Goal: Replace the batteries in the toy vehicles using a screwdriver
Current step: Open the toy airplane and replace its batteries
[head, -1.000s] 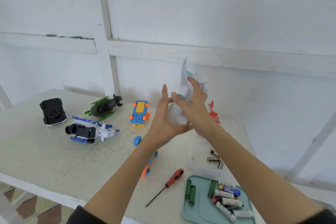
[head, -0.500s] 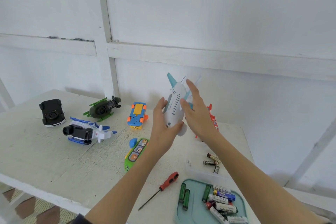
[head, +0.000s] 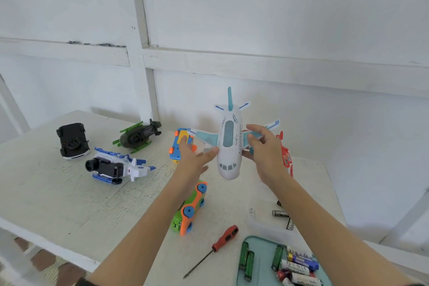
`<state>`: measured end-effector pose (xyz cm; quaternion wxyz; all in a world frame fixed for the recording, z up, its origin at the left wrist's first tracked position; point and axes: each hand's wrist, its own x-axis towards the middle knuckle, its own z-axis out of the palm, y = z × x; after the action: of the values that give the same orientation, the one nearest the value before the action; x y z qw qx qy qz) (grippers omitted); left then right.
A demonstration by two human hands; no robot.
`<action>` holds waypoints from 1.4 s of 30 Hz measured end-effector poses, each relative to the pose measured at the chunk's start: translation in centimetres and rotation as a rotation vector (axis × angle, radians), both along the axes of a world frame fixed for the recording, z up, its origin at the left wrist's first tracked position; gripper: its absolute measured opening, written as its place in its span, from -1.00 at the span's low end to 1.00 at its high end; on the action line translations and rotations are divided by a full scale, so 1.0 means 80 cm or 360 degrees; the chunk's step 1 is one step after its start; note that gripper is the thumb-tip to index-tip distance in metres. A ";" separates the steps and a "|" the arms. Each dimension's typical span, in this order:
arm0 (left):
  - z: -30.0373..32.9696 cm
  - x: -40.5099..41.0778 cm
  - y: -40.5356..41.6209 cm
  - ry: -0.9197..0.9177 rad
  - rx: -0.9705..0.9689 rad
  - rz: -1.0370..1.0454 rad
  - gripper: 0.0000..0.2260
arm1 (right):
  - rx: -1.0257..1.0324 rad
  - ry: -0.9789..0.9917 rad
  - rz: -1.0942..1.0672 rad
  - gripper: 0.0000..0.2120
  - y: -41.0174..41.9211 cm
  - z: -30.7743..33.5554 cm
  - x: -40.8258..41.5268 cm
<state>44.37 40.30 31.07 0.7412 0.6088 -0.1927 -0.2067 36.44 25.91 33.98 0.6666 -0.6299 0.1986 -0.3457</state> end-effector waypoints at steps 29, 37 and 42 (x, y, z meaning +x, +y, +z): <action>-0.104 0.207 -0.088 -0.0448 0.1065 -0.0801 -0.55 | -0.0007 0.0887 0.0310 -0.52 -0.070 -0.118 0.133; -0.112 0.209 -0.085 -0.0289 0.0958 -0.0837 -0.58 | -0.0038 0.0967 0.0306 -0.50 -0.067 -0.130 0.137; -0.105 0.204 -0.083 -0.0199 0.0943 -0.0839 -0.58 | -0.0006 0.0957 0.0316 -0.50 -0.064 -0.130 0.134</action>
<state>60.69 33.63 22.70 0.4420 0.7373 -0.3190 -0.3990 47.20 20.79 23.60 0.6073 -0.7214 0.3236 -0.0776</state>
